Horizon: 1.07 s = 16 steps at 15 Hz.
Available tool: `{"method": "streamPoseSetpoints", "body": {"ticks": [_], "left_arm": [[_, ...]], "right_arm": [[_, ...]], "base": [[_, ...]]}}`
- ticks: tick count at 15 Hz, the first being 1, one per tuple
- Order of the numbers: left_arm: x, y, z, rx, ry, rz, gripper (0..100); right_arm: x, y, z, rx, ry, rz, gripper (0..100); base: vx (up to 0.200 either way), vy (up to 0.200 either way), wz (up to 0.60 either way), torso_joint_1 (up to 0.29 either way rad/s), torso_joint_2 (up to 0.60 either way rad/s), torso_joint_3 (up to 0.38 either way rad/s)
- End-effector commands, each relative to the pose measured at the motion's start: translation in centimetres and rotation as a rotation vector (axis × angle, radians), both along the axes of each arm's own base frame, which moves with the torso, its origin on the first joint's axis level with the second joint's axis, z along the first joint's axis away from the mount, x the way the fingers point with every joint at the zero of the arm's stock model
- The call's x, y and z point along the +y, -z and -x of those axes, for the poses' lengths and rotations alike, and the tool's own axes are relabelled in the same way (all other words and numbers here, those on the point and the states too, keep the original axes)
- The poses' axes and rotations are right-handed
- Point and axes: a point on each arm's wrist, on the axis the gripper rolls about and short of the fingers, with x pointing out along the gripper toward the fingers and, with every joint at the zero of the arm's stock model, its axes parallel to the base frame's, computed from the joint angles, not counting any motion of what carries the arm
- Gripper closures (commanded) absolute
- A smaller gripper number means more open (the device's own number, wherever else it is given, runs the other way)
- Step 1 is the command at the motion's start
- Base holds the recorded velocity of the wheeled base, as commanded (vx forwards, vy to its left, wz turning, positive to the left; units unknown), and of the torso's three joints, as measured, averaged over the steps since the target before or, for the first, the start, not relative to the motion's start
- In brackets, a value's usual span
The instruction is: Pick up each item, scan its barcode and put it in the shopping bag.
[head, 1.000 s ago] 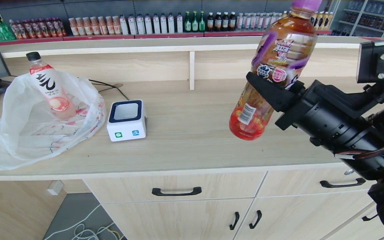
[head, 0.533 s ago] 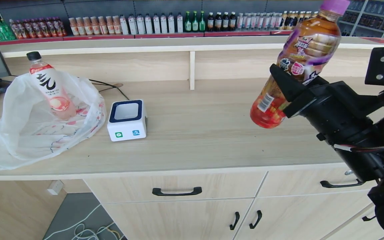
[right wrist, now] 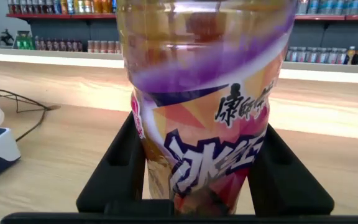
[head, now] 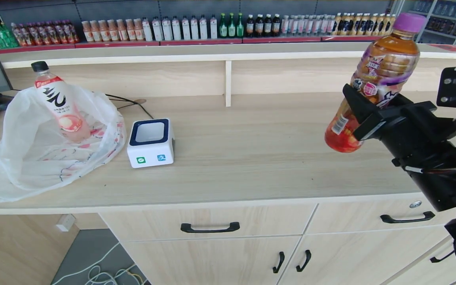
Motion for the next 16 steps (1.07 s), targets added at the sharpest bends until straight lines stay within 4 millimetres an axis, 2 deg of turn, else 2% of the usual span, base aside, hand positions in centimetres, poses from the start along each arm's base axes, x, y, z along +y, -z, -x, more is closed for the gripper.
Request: {"method": "streamPoseSetpoints", "body": {"ticks": [1, 4, 6, 9, 12, 16], "left_arm": [[0.0, 0.0, 0.0, -0.001, 0.0, 0.001, 0], [0.0, 0.0, 0.0, -0.001, 0.0, 0.002, 0], [0.0, 0.0, 0.0, -0.001, 0.0, 0.004, 0], [0.0, 0.0, 0.0, -0.001, 0.0, 0.004, 0], [0.0, 0.0, 0.0, -0.001, 0.0, 0.002, 0], [0.0, 0.0, 0.0, -0.001, 0.0, 0.004, 0]], "right_arm": [[0.0, -0.2, 0.1, -0.007, 0.001, -0.004, 100], [-0.1, -0.2, -0.1, -0.006, 0.002, -0.009, 100], [0.1, -0.8, -0.5, -0.028, 0.004, -0.022, 100], [0.0, 0.4, -0.6, 0.017, 0.016, -0.01, 100], [0.0, -0.4, -0.9, -0.011, 0.011, -0.036, 100], [0.1, -0.5, -0.9, -0.015, 0.014, -0.026, 100]], "base": [[0.0, 0.0, 0.0, 0.0, 0.0, 0.0], [0.0, 0.0, 0.0, 0.0, 0.0, 0.0], [0.0, 0.2, 0.0, 0.0, 0.0, 0.007], [0.0, 0.2, 0.0, 0.004, 0.0, 0.005], [0.0, 0.2, 0.0, 0.007, 0.0, 0.005], [0.0, 0.2, 0.0, 0.001, 0.01, 0.002]]}}
